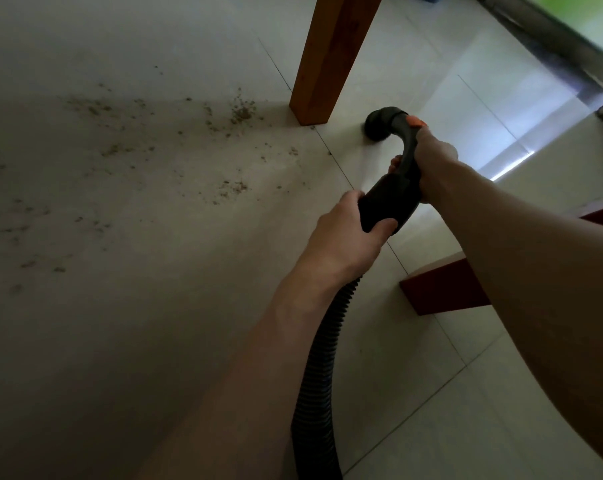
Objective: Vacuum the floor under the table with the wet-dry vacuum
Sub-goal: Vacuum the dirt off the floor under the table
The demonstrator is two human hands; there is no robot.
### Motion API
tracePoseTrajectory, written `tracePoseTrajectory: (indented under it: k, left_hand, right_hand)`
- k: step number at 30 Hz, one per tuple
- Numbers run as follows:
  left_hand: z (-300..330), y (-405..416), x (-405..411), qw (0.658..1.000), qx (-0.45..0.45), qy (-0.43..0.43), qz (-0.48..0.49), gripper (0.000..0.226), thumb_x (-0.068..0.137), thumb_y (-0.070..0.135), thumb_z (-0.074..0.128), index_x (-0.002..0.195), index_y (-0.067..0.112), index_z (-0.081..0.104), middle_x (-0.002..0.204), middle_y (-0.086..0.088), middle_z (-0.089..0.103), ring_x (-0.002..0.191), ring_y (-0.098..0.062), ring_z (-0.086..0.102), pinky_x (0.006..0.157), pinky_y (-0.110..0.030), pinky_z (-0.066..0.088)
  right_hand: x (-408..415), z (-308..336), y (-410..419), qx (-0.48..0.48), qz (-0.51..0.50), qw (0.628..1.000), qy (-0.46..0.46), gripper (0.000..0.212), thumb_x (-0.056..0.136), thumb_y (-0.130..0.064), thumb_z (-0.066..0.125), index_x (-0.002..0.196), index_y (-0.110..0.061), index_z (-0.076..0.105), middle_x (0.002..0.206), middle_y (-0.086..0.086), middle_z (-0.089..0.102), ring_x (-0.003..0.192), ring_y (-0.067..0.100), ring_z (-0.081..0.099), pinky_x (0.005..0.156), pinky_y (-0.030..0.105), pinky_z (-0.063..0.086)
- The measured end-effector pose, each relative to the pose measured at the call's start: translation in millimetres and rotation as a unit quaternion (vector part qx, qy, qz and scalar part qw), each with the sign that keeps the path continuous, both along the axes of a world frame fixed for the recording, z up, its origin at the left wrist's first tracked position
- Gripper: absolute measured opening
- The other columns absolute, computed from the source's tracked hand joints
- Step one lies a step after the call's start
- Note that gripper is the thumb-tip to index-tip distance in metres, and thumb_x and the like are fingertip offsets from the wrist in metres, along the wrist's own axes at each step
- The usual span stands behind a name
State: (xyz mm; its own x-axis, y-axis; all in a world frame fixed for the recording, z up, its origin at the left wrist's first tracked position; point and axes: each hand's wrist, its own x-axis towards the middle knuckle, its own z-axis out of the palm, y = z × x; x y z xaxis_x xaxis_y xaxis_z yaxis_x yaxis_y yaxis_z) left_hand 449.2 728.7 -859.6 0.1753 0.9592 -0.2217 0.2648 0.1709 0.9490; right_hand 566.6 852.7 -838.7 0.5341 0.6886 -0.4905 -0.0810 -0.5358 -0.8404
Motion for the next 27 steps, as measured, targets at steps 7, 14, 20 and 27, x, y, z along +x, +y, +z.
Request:
tracePoseTrajectory:
  k: [7, 14, 20, 27]
  left_hand:
    - [-6.0, -1.5, -14.7, 0.998, -0.055, -0.010, 0.030, 0.044, 0.096, 0.041, 0.045, 0.133, 0.018, 0.043, 0.118, -0.003, 0.059, 0.093, -0.015, 0.061, 0.073, -0.026, 0.052]
    - [4.8, -4.2, -14.2, 0.995, -0.096, -0.006, -0.004, 0.055, 0.095, 0.056, 0.032, 0.116, 0.010, 0.053, 0.094, -0.007, 0.062, 0.081, -0.019, 0.063, 0.065, -0.029, 0.052]
    - [14.4, -14.0, -16.6, 0.990, -0.111, 0.012, -0.084, 0.068, 0.090, 0.065, 0.032, 0.101, 0.006, 0.061, 0.091, -0.012, 0.067, 0.081, -0.024, 0.067, 0.078, -0.036, 0.056]
    - [26.1, -23.8, -25.3, 0.981, -0.099, 0.081, -0.144, 0.068, 0.088, 0.068, 0.034, 0.108, 0.008, 0.058, 0.098, -0.009, 0.065, 0.088, -0.021, 0.064, 0.082, -0.033, 0.053]
  right_hand:
    - [-14.4, -8.6, -14.0, -0.017, 0.001, 1.000, -0.017, 0.056, 0.093, -0.044, 0.056, 0.127, 0.000, 0.046, 0.067, 0.009, 0.054, 0.034, 0.014, 0.049, 0.033, 0.017, 0.042]
    - [-27.2, 4.6, -33.9, -0.055, 0.053, 0.997, 0.005, 0.046, 0.093, -0.043, 0.057, 0.102, 0.002, 0.052, 0.056, 0.009, 0.052, 0.023, 0.014, 0.045, 0.032, 0.018, 0.043]
    - [-22.4, 7.1, -56.6, -0.053, 0.115, 0.991, 0.034, 0.043, 0.088, -0.045, 0.063, 0.103, -0.006, 0.054, 0.057, 0.007, 0.054, 0.033, 0.014, 0.050, 0.041, 0.020, 0.046]
    - [-31.6, 13.3, -68.5, -0.040, 0.140, 0.989, 0.036, 0.040, 0.086, -0.046, 0.065, 0.097, -0.009, 0.057, 0.048, 0.005, 0.053, 0.031, 0.013, 0.049, 0.039, 0.019, 0.044]
